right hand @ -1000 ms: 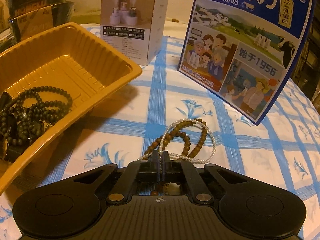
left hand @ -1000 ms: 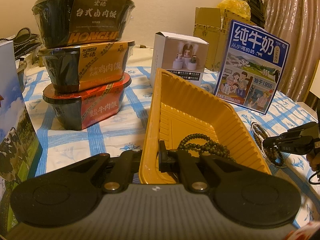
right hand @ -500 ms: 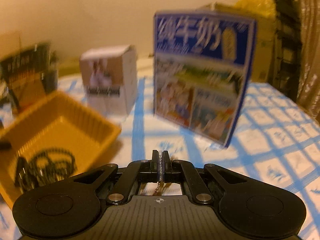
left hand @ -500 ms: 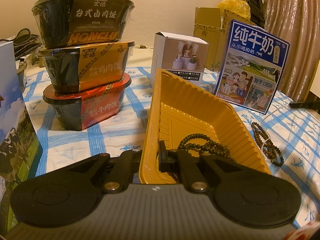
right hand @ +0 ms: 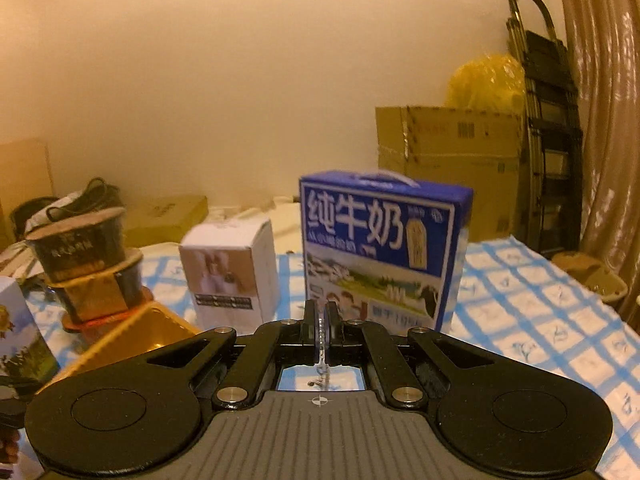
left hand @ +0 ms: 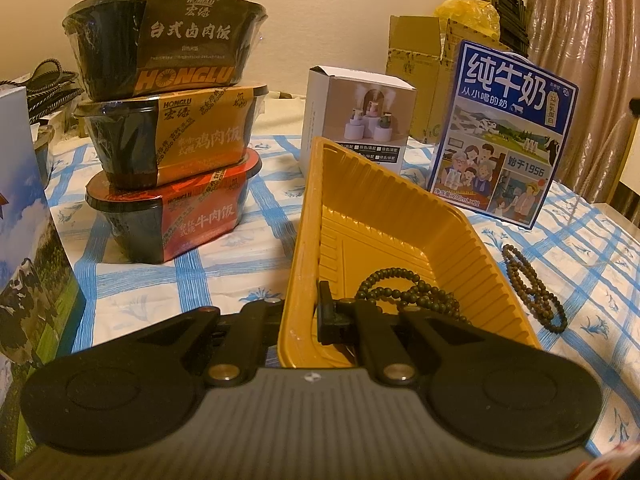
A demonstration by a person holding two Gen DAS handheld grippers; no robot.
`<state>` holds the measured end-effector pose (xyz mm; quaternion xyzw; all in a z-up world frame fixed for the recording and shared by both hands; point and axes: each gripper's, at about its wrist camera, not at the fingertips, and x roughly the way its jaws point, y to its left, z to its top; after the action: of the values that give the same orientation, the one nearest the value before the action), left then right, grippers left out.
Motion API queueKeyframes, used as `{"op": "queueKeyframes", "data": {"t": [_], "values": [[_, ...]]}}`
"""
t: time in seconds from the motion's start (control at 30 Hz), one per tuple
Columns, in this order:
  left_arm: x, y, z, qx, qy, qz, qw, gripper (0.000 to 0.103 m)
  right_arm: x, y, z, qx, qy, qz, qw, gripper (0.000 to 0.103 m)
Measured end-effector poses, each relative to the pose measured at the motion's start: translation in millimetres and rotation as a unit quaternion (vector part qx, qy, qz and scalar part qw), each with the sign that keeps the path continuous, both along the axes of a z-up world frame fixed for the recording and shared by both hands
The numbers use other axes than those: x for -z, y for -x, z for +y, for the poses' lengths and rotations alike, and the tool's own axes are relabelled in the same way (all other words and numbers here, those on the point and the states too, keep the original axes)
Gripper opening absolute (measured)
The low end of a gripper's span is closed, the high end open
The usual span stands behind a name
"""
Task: Organize jewelry
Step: 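Lift the thin pearl strand up with the right gripper, then carry the pearl strand over the orange tray with the right gripper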
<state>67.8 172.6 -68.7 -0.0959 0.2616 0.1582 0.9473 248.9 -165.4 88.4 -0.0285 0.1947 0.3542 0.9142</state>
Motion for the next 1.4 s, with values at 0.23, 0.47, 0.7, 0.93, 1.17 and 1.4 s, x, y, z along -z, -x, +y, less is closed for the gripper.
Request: {"op": "queueKeyframes", "data": {"t": [0.23,0.47,0.7,0.93,1.17,1.4], "values": [[-2,-1,-2,0.001,-0.001,0.0,1.0,0.005,-21,25,10,-0.038,-0.009,0.0,0.999,0.002],[-3,0,-2,0.0,0.0,-0.001,1.0,0.005,-32,47,32,-0.101,-0.036,0.014,0.994,0.002],[-2,0,-3,-0.001,0.003,-0.002,1.0,0.005,-24,65,78,-0.159,-0.04,0.034,0.986,0.002],[-3,0,-2,-0.002,0.006,-0.003,1.0,0.005,-13,74,121,-0.201,-0.056,0.05,0.977,0.002],[-2,0,-2,-0.003,0.009,-0.005,0.9999,0.005,-13,73,150,-0.232,-0.111,0.06,0.964,0.002],[-3,0,-1,-0.002,0.011,-0.006,0.9999,0.006,45,57,171,-0.212,-0.063,0.129,0.967,0.002]]}}
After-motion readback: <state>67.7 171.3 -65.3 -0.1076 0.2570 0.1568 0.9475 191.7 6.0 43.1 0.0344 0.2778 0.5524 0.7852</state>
